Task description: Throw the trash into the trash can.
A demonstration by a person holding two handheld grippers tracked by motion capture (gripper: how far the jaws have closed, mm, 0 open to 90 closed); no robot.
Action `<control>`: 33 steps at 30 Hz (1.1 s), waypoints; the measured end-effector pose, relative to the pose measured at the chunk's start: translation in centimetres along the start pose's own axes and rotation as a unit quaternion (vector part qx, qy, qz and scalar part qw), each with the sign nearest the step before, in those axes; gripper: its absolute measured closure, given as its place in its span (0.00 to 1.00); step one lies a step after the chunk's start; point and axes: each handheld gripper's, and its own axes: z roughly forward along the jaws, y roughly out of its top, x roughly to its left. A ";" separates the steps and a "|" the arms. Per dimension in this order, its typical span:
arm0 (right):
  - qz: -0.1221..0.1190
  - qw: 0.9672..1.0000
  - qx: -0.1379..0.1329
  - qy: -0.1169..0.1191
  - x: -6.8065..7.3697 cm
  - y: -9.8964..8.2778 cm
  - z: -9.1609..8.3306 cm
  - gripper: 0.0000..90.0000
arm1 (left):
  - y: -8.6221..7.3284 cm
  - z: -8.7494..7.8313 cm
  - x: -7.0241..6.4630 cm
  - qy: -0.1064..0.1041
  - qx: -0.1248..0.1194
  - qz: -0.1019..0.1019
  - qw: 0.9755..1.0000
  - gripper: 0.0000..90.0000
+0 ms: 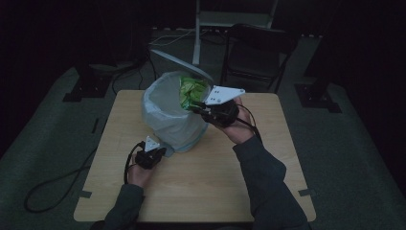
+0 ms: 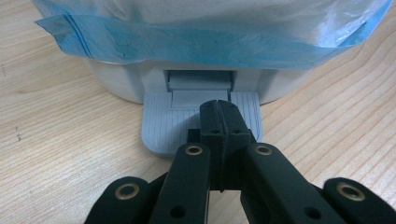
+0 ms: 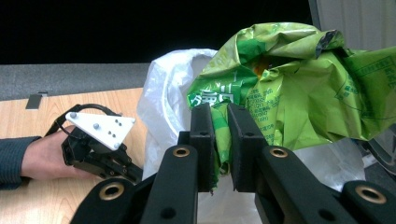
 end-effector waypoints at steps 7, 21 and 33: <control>0.000 1.000 -0.001 0.005 -0.1 0.3 0.5 0.90 | 0.0 0.0 0.0 0.000 0.000 0.000 1.000 1.00; -0.002 1.000 -0.003 0.013 -0.1 1.5 1.7 0.90 | 0.0 0.0 0.0 0.000 -0.001 0.000 1.000 1.00; 0.008 1.000 -0.003 0.018 -0.4 1.7 2.9 0.90 | 0.0 0.0 0.0 0.000 -0.001 0.000 1.000 1.00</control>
